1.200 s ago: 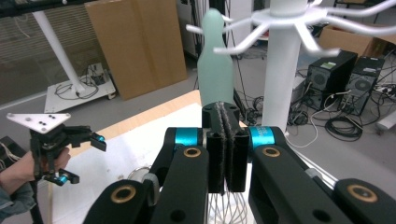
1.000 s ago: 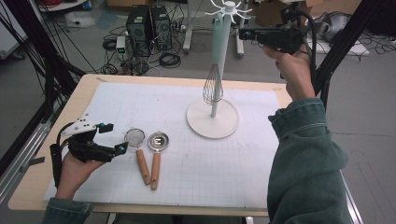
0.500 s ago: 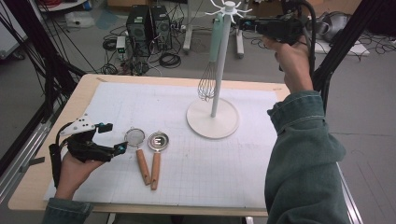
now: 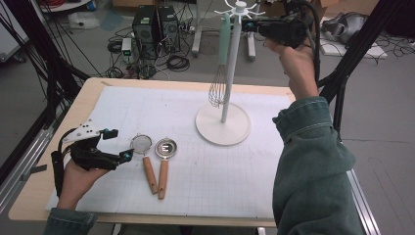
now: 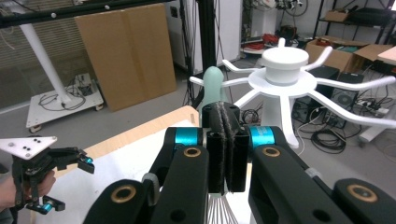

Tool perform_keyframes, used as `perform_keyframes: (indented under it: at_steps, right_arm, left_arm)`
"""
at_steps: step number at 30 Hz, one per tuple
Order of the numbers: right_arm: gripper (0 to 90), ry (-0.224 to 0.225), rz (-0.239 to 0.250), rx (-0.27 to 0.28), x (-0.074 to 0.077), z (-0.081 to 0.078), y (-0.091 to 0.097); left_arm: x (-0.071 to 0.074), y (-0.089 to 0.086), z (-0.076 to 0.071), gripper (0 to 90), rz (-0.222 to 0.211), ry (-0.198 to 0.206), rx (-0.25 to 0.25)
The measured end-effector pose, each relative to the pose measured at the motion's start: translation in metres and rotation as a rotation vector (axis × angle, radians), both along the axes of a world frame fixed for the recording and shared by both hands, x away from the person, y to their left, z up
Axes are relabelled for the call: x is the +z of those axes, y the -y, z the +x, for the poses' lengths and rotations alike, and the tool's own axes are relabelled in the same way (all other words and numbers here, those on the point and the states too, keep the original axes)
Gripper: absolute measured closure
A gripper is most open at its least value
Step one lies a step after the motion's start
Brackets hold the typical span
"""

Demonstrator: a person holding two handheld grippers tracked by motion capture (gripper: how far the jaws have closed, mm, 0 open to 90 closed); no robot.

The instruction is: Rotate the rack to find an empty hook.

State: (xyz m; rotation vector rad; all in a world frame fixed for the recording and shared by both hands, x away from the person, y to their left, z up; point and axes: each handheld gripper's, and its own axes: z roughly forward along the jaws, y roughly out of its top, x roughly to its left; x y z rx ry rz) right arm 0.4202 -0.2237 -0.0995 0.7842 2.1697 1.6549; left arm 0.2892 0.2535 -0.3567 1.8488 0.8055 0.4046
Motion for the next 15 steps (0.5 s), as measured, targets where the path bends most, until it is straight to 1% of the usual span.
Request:
perform_keyframes:
  at_steps: [13,15]
  right_arm:
    - [89.5,0.023,-0.034,-0.013,0.001,-0.006,-0.021]
    - [89.4,0.027,-0.032,-0.009,0.001,-0.006,-0.024]
  left_arm:
    - [0.001,0.001,-0.001,6.2,0.001,0.002,-0.001]
    - [0.001,0.001,-0.001,6.2,0.0,0.002,-0.001]
